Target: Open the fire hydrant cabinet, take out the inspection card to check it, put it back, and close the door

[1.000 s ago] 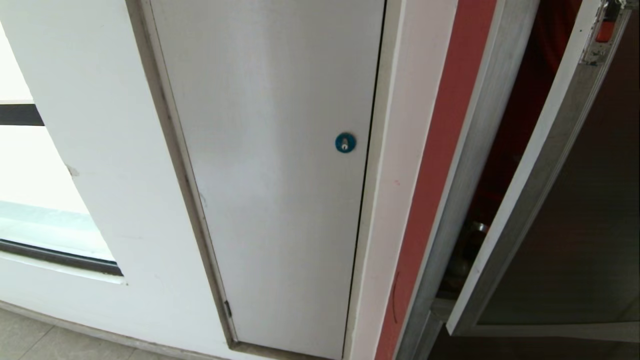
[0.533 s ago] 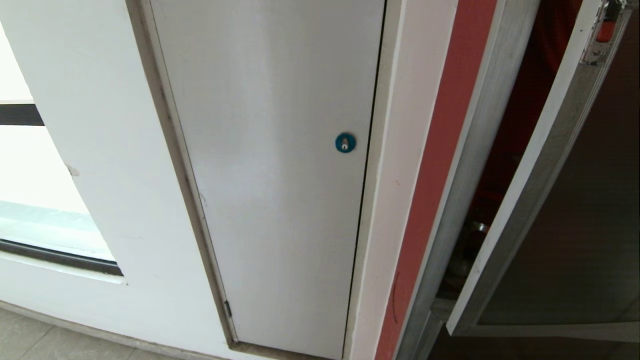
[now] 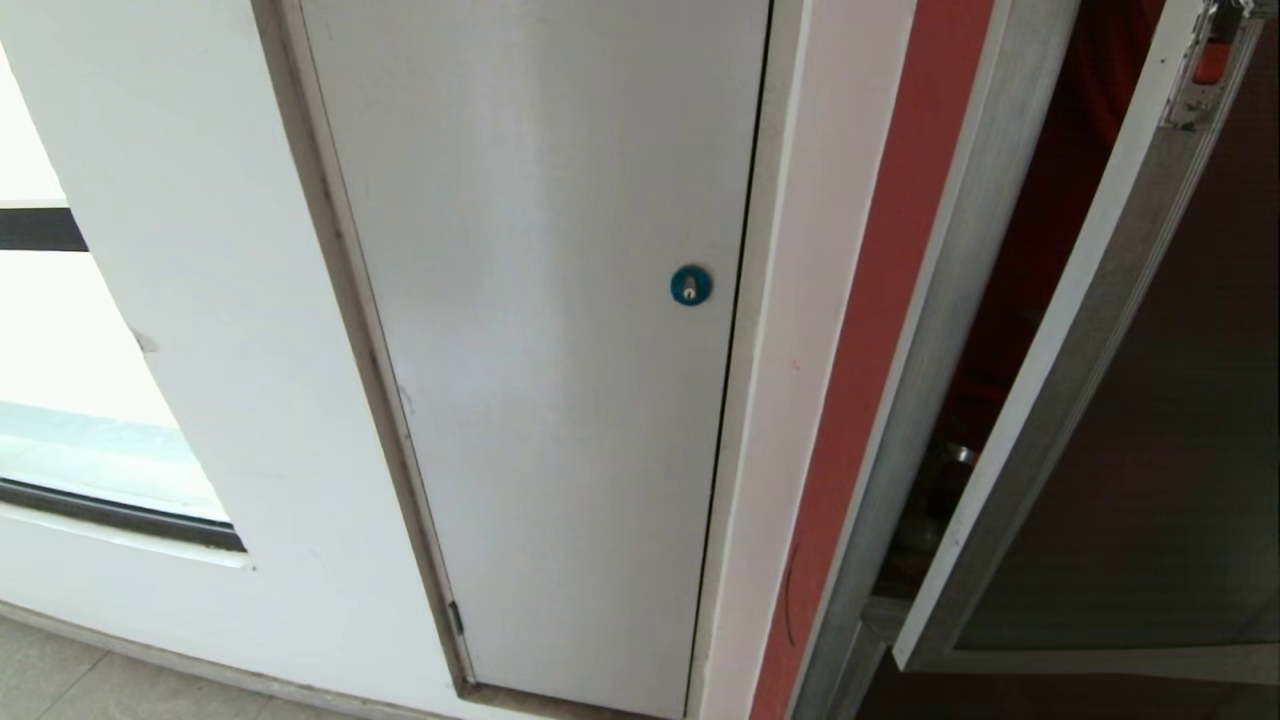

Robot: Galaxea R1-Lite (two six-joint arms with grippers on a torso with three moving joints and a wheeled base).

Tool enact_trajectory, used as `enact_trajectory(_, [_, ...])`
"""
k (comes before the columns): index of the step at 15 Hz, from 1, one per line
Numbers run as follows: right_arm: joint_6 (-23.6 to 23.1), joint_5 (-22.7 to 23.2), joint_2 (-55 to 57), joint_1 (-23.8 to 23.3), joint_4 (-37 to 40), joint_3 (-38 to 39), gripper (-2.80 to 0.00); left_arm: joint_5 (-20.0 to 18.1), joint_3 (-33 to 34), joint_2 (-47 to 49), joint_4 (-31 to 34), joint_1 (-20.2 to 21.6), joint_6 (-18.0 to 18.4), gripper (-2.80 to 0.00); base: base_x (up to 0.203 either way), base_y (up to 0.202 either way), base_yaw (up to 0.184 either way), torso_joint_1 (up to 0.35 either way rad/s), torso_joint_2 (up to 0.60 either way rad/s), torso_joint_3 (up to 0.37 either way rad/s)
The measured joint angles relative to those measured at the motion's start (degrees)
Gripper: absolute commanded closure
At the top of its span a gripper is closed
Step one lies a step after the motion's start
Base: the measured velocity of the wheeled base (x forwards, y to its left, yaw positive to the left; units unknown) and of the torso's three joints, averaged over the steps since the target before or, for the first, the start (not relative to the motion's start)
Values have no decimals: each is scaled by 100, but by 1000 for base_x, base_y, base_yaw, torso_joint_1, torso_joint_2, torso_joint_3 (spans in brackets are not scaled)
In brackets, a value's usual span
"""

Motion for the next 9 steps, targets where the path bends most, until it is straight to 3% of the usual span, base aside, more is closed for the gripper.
enact_trajectory(4, [9,0,0,0,0,-2,0,-24,-119,7,18,0,53,0,0,0,0,0,0,0])
enact_trajectory(9, [7,0,0,0,-2,-2,0,-77,-1671,1025,7,-158,-127,0,0,0,0,0,0,0])
